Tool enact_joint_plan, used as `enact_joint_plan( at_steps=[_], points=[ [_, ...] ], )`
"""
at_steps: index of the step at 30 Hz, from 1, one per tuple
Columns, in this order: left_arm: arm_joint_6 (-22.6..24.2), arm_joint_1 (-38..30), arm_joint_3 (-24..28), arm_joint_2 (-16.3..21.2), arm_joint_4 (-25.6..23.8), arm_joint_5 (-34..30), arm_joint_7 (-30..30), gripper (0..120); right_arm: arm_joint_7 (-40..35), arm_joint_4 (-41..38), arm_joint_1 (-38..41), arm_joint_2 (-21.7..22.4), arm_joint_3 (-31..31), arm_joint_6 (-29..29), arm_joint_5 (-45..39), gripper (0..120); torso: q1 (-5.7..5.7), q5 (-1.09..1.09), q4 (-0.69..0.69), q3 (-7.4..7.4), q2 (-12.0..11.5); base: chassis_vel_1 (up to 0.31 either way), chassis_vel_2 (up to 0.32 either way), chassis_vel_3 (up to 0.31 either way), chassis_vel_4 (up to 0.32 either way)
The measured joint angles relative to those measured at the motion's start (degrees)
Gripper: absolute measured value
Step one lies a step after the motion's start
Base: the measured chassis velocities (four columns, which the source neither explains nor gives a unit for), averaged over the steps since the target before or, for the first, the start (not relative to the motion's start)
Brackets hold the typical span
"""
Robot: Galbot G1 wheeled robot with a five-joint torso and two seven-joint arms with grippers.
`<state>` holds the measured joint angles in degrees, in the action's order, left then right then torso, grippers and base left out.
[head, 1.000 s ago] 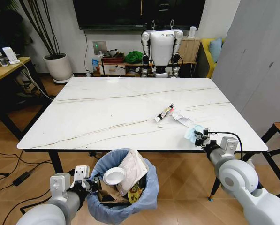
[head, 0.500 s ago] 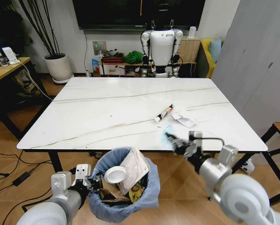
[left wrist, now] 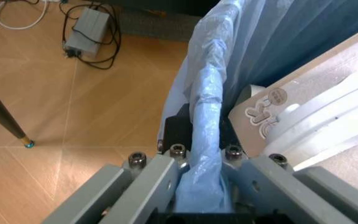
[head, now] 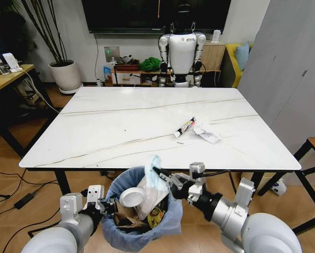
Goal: Pick up the trash bin and place the trash from the table into it.
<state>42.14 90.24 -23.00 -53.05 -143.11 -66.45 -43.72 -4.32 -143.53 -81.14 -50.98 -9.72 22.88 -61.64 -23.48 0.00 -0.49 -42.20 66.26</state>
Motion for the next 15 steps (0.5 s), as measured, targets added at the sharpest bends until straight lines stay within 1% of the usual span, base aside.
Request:
enact_joint_plan(
  at_steps=[5, 11, 12, 14, 15],
  points=[
    [0.00, -0.57, 0.69, 0.65, 0.74, -0.01, -0.57, 0, 2.44, 0.09, -0.12, 1.18, 2.95, -0.14, 2.38, 0, 0.00, 0.00, 0.00, 0.00, 0.00, 0.000, 0.000, 0.000, 0.000],
    [0.00, -1.30, 1.90, 1.48, 1.45, -0.01, -1.13, 0, 2.80, 0.15, 0.33, 2.22, 5.69, -0.14, 4.31, 0, 0.00, 0.00, 0.00, 0.00, 0.00, 0.000, 0.000, 0.000, 0.000],
    [0.00, -1.37, 2.08, 1.52, 1.57, -0.01, -1.25, 0, 2.80, 0.16, 0.35, 2.29, 6.17, -0.14, 4.91, 0, 0.00, 0.00, 0.00, 0.00, 0.00, 0.000, 0.000, 0.000, 0.000],
    [0.00, -1.65, 2.73, 1.52, 1.94, 0.00, -1.69, 0, 2.37, 0.61, 0.33, 2.42, 7.67, -0.08, 8.87, 0, 0.00, 0.00, 0.00, 0.00, 0.00, 0.000, 0.000, 0.000, 0.000],
    [0.00, -1.65, 2.73, 1.52, 1.94, 0.00, -1.69, 0, 2.37, 0.61, 0.33, 2.42, 7.67, -0.08, 8.87, 0, 0.00, 0.00, 0.00, 0.00, 0.00, 0.000, 0.000, 0.000, 0.000]
  ],
)
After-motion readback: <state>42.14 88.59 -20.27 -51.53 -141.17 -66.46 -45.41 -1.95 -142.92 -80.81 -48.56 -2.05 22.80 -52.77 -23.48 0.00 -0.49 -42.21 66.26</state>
